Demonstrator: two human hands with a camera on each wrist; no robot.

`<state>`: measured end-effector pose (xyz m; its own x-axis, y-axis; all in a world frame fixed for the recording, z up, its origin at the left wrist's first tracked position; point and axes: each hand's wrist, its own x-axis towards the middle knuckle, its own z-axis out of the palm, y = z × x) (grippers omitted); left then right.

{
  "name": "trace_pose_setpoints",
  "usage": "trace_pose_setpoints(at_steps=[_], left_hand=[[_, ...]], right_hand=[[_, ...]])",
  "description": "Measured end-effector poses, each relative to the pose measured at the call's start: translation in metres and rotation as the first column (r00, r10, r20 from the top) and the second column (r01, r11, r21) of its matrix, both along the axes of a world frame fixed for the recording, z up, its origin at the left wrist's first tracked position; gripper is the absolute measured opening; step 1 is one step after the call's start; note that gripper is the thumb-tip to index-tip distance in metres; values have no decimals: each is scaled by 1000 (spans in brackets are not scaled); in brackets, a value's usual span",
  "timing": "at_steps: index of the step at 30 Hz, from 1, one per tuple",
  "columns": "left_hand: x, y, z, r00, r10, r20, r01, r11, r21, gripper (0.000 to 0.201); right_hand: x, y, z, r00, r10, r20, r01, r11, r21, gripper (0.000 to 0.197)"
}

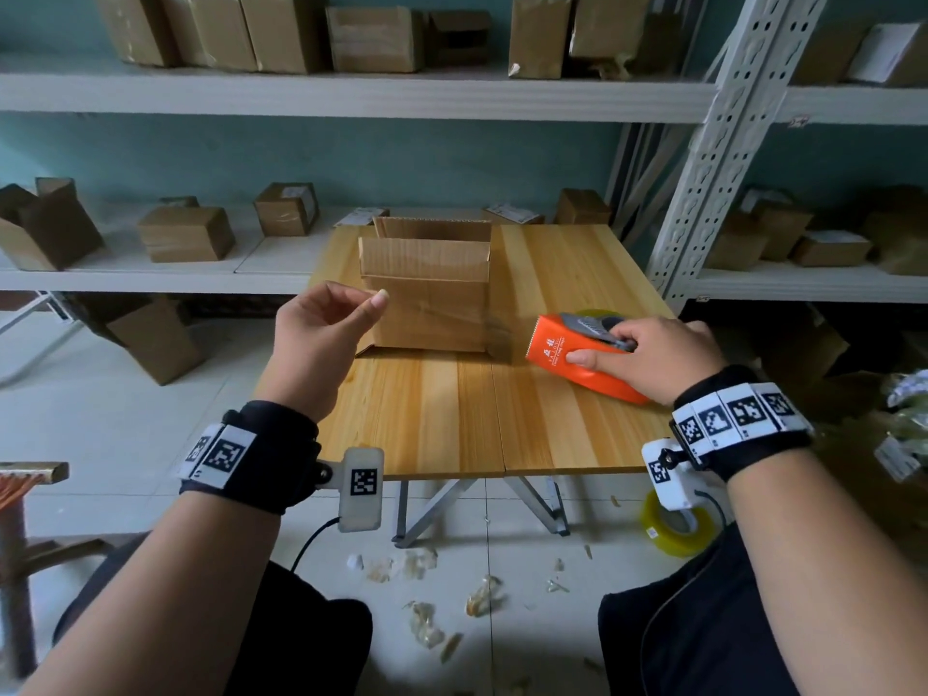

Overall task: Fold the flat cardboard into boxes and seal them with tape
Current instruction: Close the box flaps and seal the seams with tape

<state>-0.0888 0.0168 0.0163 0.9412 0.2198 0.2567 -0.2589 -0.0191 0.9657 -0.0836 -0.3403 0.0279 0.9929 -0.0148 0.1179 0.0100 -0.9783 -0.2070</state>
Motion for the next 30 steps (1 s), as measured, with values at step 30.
trace_pose_setpoints(at_steps=[30], left_hand=[[-18,-67,7,957,-271,100,230,925,303,15]], right_hand=[[38,68,15,976,-124,-178,67,951,-301,74]])
